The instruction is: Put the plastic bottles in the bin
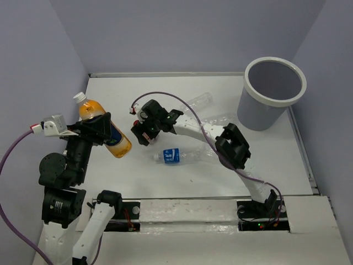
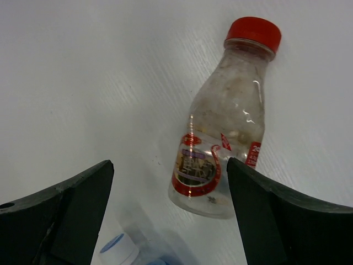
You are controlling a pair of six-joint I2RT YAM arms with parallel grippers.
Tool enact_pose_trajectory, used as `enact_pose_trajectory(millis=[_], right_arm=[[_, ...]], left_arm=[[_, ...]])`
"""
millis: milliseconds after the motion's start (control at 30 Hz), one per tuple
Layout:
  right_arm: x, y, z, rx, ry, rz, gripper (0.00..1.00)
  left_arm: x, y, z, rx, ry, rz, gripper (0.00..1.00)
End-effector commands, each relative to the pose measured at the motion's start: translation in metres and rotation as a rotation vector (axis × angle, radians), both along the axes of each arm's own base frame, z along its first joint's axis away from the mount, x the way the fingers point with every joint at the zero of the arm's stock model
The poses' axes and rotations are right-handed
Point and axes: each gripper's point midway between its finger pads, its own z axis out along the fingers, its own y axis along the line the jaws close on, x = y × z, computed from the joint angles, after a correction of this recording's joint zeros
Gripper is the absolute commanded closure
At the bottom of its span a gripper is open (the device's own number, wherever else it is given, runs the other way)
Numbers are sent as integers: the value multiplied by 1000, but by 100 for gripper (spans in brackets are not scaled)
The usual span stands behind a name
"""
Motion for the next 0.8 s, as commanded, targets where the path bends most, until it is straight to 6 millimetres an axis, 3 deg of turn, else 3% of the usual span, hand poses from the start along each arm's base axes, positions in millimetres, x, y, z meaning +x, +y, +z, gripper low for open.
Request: enact_pose_trajectory(millis=[0, 200, 267, 367, 400, 433, 467, 567, 600, 667, 700, 733, 767], right_arm=[[2, 5, -6, -117, -99, 30, 10], [29, -3, -34, -229, -185, -82, 12], [36, -4, -42, -248, -201, -109, 20], [42, -2, -46, -241, -214, -141, 36], [43, -1, -45, -228, -219, -148, 53], [43, 1, -46, -217, -212, -158, 60], [45, 5, -38, -183, -224, -168, 73], [42, 5, -35, -147, -214, -186, 81], [44, 9, -17, -95, -236, -196, 87], [42, 6, -11, -67, -233, -220, 91], [45, 10, 17, -3, -270, -232, 92], [46, 9, 30, 36, -269, -272, 94], [44, 2, 32, 39, -273, -288, 95]], left_arm=[[6, 5, -14, 36, 35, 34, 46], [3, 8, -11, 50, 27, 44, 46], [2, 9, -10, 54, 22, 49, 46], [2, 9, -11, 54, 22, 51, 46], [2, 9, -12, 55, 25, 49, 46], [3, 8, -13, 55, 26, 48, 46], [3, 8, -14, 57, 27, 47, 46], [5, 7, -16, 57, 32, 43, 46], [6, 6, -18, 57, 36, 41, 46], [8, 5, -20, 57, 41, 33, 46], [9, 4, -22, 57, 48, 30, 46], [10, 2, -23, 55, 51, 21, 46], [12, 0, -23, 52, 53, 11, 46]])
